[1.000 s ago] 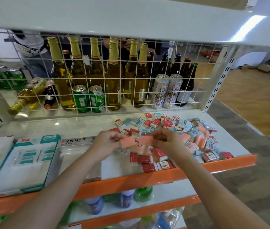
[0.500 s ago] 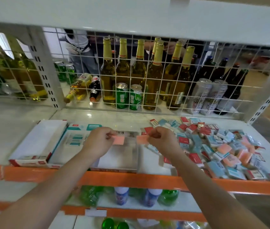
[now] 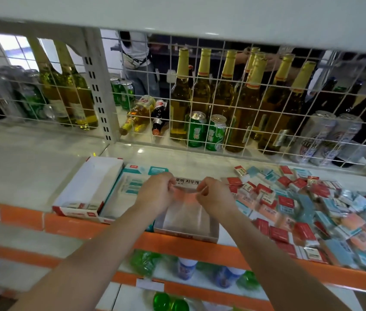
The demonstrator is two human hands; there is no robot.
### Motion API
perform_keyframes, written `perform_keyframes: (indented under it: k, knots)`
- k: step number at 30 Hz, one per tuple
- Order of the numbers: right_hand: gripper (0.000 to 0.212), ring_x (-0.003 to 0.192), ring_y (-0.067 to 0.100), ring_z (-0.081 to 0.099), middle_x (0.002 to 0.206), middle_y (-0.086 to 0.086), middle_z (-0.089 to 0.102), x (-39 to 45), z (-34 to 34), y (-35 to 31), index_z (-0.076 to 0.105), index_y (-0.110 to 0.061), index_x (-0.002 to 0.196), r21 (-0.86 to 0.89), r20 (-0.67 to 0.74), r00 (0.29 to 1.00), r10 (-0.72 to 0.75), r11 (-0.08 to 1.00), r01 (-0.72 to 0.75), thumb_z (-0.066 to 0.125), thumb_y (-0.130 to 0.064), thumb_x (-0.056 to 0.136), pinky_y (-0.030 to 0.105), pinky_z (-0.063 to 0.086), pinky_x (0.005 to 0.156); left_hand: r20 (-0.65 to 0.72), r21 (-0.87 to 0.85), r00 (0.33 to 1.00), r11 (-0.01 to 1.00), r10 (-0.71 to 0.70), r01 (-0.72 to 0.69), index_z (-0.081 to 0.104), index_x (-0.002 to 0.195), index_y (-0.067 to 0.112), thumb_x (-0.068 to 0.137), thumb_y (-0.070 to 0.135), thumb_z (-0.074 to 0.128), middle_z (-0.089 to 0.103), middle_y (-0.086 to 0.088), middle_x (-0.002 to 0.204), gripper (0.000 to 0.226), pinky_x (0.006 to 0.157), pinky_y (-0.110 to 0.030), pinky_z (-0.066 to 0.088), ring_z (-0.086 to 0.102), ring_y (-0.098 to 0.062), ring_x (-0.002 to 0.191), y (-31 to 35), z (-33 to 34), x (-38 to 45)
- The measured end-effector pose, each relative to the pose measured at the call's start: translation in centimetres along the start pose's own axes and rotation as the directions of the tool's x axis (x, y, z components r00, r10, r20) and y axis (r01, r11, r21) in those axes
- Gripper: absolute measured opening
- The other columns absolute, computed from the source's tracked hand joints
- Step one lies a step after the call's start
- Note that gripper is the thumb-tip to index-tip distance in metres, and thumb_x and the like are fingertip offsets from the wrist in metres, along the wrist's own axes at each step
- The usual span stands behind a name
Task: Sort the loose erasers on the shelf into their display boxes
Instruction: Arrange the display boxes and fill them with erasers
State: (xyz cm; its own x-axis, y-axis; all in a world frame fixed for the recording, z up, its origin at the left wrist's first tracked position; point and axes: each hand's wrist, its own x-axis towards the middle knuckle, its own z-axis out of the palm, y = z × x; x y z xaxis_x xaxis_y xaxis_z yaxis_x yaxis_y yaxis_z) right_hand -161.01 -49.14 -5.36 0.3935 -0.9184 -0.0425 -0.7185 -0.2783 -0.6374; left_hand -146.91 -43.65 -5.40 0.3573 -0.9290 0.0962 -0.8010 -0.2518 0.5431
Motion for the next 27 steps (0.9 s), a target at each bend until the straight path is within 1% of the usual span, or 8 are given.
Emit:
perform_keyframes:
  k: [2, 7, 10, 14, 16, 18, 21, 27]
  knots:
    - [0.015, 0.081, 0.017, 0.054, 0.097, 0.008, 0.063, 0.1, 0.3, 0.0, 0.057, -0.014, 0.099, -0.046, 0.014, 1.0, -0.004, 0.999, 0.004, 0.05, -0.008, 0.088, 0.024, 0.038, 0.056, -0.003, 0.065, 1.0, 0.998, 0.022, -0.022, 0.06, 0.107, 0.017, 0.089, 0.014, 0.054, 0.063, -0.002, 0.112, 0.02, 0.086, -0.031, 0.049, 0.058, -0.018, 0.102, -0.1, 0.2, 0.1]
    - [0.02, 0.091, 0.018, 0.054, 0.105, 0.006, 0.059, -0.2, 0.2, 0.3, 0.06, -0.012, 0.104, -0.182, 0.055, 0.996, -0.066, 0.98, 0.075, 0.05, -0.008, 0.087, 0.025, 0.04, 0.071, 0.002, 0.283, 0.992, 0.951, 0.125, -0.121, 0.056, 0.12, 0.021, 0.089, 0.019, 0.053, 0.055, -0.001, 0.122, 0.031, 0.094, -0.032, 0.04, 0.049, -0.021, 0.114, -0.6, -0.2, 0.6]
    - [0.029, 0.105, 0.021, 0.051, 0.116, 0.005, 0.051, -0.1, -0.5, 0.8, 0.057, -0.013, 0.115, -0.262, 0.071, 0.984, -0.163, 0.949, 0.176, 0.053, -0.011, 0.087, 0.026, 0.041, 0.082, 0.122, 0.309, 0.977, 0.929, 0.174, -0.204, 0.046, 0.134, 0.02, 0.088, 0.022, 0.055, 0.045, -0.002, 0.134, 0.047, 0.103, -0.032, 0.031, 0.039, -0.022, 0.124, -1.1, -0.8, 1.1]
    - [0.049, 0.12, 0.02, 0.041, 0.13, 0.001, 0.042, 0.4, -1.1, 1.6, 0.047, -0.017, 0.13, -0.324, 0.146, 0.967, -0.21, 0.913, 0.247, 0.062, -0.02, 0.084, 0.026, 0.036, 0.097, 0.286, 0.366, 0.919, 0.856, 0.27, -0.365, 0.04, 0.138, 0.017, 0.087, 0.026, 0.057, 0.041, -0.003, 0.139, 0.055, 0.106, -0.03, 0.028, 0.035, -0.02, 0.129, -1.7, -1.3, 2.0]
    - [0.054, 0.121, 0.019, 0.037, 0.132, 0.0, 0.04, 0.8, -1.1, 1.5, 0.045, -0.018, 0.131, -0.357, 0.182, 0.959, -0.218, 0.894, 0.271, 0.065, -0.025, 0.082, 0.026, 0.033, 0.098, 0.324, 0.382, 0.903, 0.834, 0.281, -0.397, 0.04, 0.138, 0.016, 0.086, 0.031, 0.059, 0.042, -0.003, 0.138, 0.057, 0.106, -0.03, 0.029, 0.037, -0.02, 0.128, -1.7, -1.0, 2.3]
    - [0.054, 0.121, 0.019, 0.036, 0.132, 0.0, 0.039, 1.1, -0.8, 1.3, 0.044, -0.019, 0.132, -0.378, 0.183, 0.956, -0.231, 0.881, 0.285, 0.065, -0.028, 0.082, 0.026, 0.033, 0.098, 0.319, 0.401, 0.9, 0.817, 0.298, -0.413, 0.044, 0.135, 0.016, 0.085, 0.031, 0.061, 0.044, -0.002, 0.134, 0.055, 0.105, -0.031, 0.031, 0.039, -0.02, 0.124, -1.8, -0.7, 2.6]
    - [0.049, 0.119, 0.019, 0.038, 0.129, 0.001, 0.04, 1.4, -0.1, 1.3, 0.046, -0.019, 0.128, -0.379, 0.126, 0.96, -0.249, 0.883, 0.279, 0.064, -0.03, 0.083, 0.027, 0.037, 0.095, 0.302, 0.407, 0.901, 0.813, 0.311, -0.416, 0.047, 0.131, 0.016, 0.085, 0.034, 0.061, 0.046, -0.001, 0.128, 0.051, 0.102, -0.03, 0.034, 0.041, -0.019, 0.121, -1.8, -0.4, 2.9]
    - [0.044, 0.118, 0.019, 0.04, 0.127, 0.001, 0.042, 1.1, 0.4, 1.6, 0.048, -0.018, 0.126, -0.35, 0.054, 0.96, -0.274, 0.895, 0.275, 0.061, -0.028, 0.085, 0.026, 0.037, 0.093, 0.3, 0.389, 0.904, 0.826, 0.304, -0.407, 0.045, 0.133, 0.016, 0.085, 0.031, 0.06, 0.043, -0.002, 0.131, 0.053, 0.103, -0.031, 0.035, 0.041, -0.019, 0.121, -1.8, -0.2, 2.7]
